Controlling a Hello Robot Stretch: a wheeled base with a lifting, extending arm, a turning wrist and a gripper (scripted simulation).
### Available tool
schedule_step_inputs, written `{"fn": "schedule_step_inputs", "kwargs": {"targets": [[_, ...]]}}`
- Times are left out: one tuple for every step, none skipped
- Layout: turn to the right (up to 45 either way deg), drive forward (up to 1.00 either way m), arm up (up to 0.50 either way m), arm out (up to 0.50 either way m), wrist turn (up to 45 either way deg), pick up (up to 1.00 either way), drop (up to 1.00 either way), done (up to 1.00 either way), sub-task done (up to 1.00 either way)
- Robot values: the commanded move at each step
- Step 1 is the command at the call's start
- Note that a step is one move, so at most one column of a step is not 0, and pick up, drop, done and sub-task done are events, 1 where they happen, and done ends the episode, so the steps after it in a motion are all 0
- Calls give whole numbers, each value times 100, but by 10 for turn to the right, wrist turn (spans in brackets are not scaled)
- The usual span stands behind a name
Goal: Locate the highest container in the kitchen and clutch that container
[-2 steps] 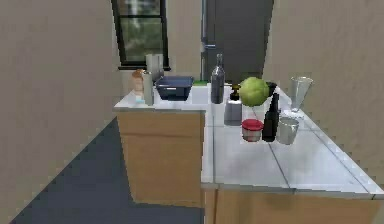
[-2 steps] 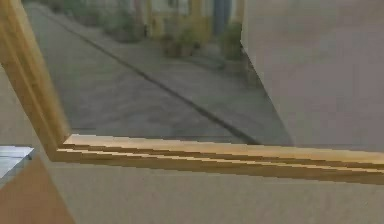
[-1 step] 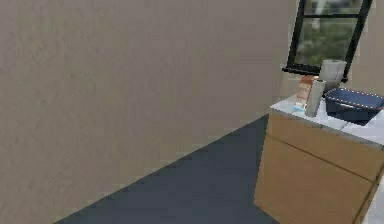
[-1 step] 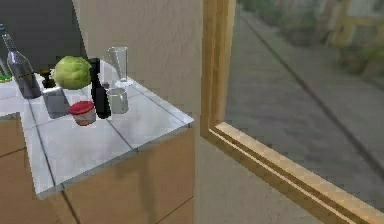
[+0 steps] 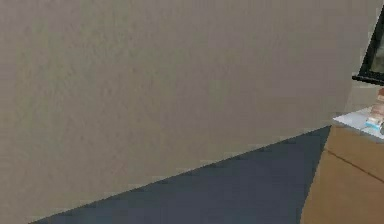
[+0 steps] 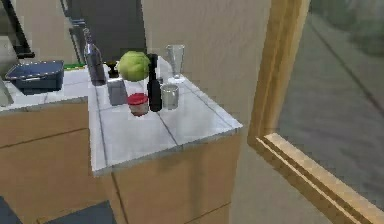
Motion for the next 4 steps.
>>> {"fn": "schedule_step_inputs", "kwargs": {"targets": [[450,0,0,0,0,0,0,0,0],[420,0,0,0,0,0,0,0,0],[0,35,0,0,0,0,0,0,0],[-450,0,0,0,0,0,0,0,0]]}}
